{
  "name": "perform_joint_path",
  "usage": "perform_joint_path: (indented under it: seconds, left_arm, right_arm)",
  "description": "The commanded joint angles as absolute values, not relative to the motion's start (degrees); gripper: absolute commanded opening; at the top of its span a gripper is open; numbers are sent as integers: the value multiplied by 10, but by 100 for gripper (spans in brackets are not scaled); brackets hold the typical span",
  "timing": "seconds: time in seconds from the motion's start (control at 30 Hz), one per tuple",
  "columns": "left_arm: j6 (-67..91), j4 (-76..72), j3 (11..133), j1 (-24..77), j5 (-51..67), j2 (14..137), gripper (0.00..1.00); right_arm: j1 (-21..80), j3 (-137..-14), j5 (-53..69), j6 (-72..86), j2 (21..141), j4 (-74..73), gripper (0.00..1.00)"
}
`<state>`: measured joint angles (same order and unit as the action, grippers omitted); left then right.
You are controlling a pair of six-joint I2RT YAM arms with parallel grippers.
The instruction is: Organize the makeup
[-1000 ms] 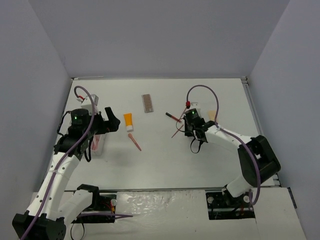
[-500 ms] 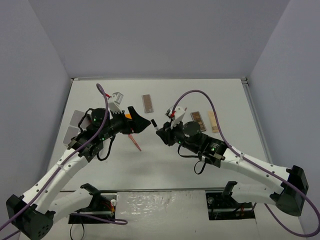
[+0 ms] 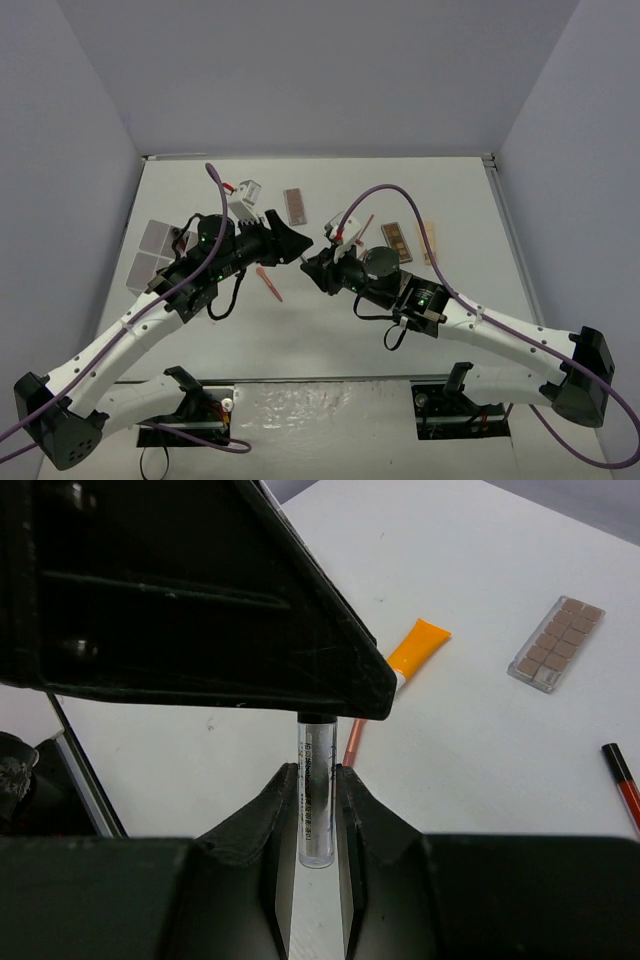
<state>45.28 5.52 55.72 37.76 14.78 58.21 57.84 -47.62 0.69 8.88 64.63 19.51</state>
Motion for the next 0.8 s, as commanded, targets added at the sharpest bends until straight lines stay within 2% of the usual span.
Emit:
perform_joint_path:
  seconds: [0.0, 0.13, 0.2, 0.27, 0.37, 0.57, 0.67, 0.77]
  left_arm:
    - [458, 10, 582, 390, 127, 580, 40]
    - [454, 14, 582, 396, 120, 582, 16]
    - [450, 17, 582, 397, 117, 582, 6]
    - [446, 22, 581, 398, 110, 580, 0]
    - [435, 35, 581, 398, 94, 575, 0]
    - [366, 117, 589, 397, -30, 553, 0]
    - [308, 163, 596, 393, -141, 546, 0]
    - [259, 184, 603, 358, -211, 549, 0]
  right_arm:
    - [584, -493, 10, 85, 648, 267, 3]
    - [583, -493, 8, 86, 651, 273, 5]
    - [583, -494, 5, 84, 654, 274, 7]
    - [584, -495, 3, 83, 658, 273, 16]
    - [583, -497, -3, 80, 664, 270, 32]
    - [581, -503, -32, 64, 668, 247, 82]
    - [575, -500, -58, 50, 662, 230, 90]
    - [567, -493, -71, 41, 652, 205, 94]
